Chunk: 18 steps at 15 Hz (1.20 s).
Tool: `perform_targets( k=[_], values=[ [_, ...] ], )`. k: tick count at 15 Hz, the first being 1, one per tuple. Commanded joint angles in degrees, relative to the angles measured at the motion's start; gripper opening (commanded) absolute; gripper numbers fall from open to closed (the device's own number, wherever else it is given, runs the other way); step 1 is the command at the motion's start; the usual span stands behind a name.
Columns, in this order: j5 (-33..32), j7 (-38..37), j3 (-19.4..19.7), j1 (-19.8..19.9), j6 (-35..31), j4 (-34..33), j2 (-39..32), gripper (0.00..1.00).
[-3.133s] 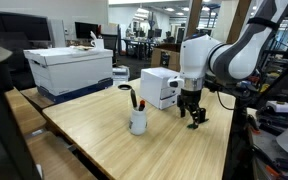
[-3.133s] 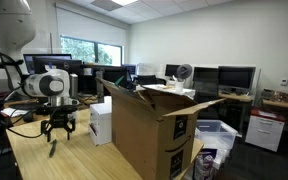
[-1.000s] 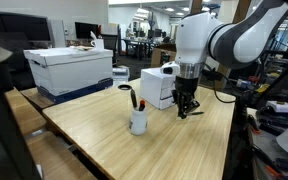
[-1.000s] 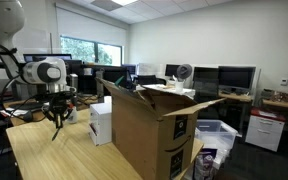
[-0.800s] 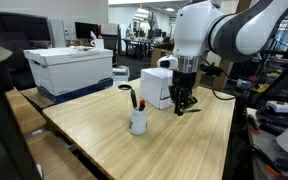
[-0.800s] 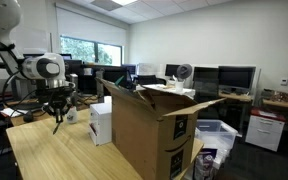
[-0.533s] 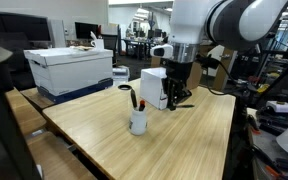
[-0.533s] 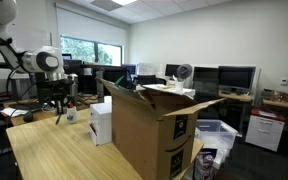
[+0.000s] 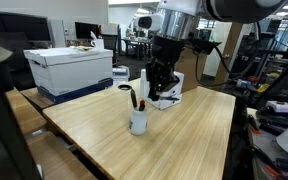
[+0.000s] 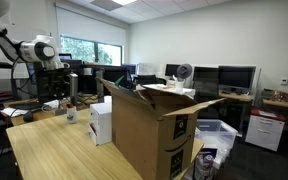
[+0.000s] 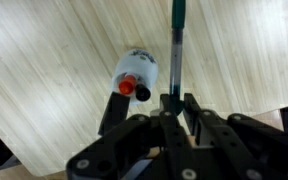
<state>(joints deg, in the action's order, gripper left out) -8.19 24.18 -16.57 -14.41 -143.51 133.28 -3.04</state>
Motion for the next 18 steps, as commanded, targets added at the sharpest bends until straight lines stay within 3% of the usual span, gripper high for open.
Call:
perform_targets(
  k=[1, 6, 18],
  values=[
    [3.0, 3.6, -0.8, -0.8, 0.2, -2.9, -0.1, 0.06],
    [7.3, 8.4, -1.7, -1.1, -1.3, -6.2, -1.7, 0.06],
    [27.3, 35.0, -4.2, 3.9, -6.3, -12.4, -8.6, 0.06]
  ],
)
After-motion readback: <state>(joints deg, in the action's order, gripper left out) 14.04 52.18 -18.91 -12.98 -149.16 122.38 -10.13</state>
